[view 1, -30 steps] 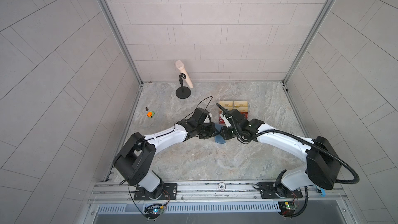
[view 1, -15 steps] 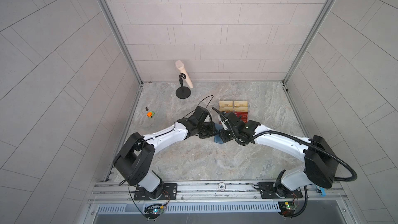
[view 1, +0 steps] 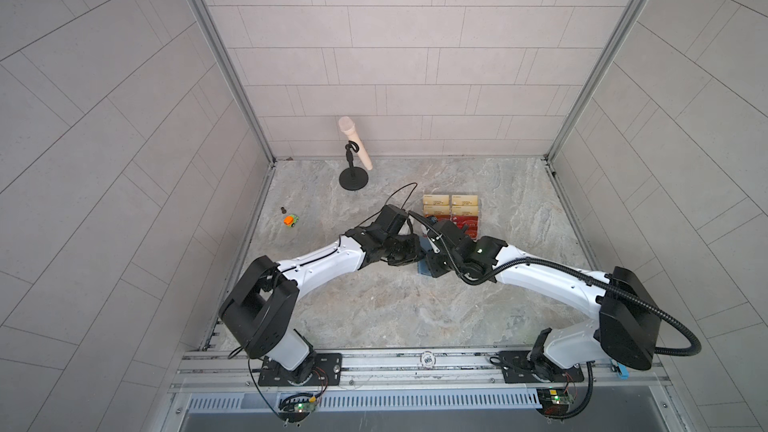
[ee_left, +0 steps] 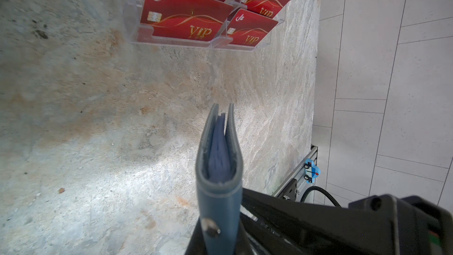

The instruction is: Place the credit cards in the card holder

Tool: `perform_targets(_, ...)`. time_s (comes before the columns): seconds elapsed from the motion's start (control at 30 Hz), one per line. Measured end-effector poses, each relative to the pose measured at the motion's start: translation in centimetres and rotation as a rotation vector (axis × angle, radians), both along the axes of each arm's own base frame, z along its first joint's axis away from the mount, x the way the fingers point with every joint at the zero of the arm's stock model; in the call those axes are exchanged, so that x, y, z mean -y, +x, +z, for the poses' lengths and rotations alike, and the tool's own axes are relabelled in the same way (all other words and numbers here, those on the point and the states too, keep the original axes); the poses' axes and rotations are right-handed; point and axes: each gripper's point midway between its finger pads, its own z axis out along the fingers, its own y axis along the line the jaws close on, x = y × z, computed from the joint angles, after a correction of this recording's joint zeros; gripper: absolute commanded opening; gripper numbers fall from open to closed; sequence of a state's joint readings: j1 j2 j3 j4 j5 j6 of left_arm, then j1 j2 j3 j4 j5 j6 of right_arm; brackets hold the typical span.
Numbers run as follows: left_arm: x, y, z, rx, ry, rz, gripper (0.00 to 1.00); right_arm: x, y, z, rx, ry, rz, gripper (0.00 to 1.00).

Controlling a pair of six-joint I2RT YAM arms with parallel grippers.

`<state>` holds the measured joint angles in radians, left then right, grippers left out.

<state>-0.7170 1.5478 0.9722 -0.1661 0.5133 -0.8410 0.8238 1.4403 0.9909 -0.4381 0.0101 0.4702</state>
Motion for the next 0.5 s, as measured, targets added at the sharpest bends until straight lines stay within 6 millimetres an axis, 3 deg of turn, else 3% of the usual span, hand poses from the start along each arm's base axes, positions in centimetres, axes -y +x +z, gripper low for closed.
perform_targets(0.23, 0.4, 0.1, 0.4, 0.015, -0.009, -0.004, 0.0, 0.8, 0.1, 0.4, 0.014, -0.016, -0.016, 0.0)
perform_targets(0.5, 1.5, -0.6, 1.9, 0.037, -0.073, -0.052, 0.0, 4.8, 0.8, 1.4, 0.013, 0.021, -0.113, 0.0)
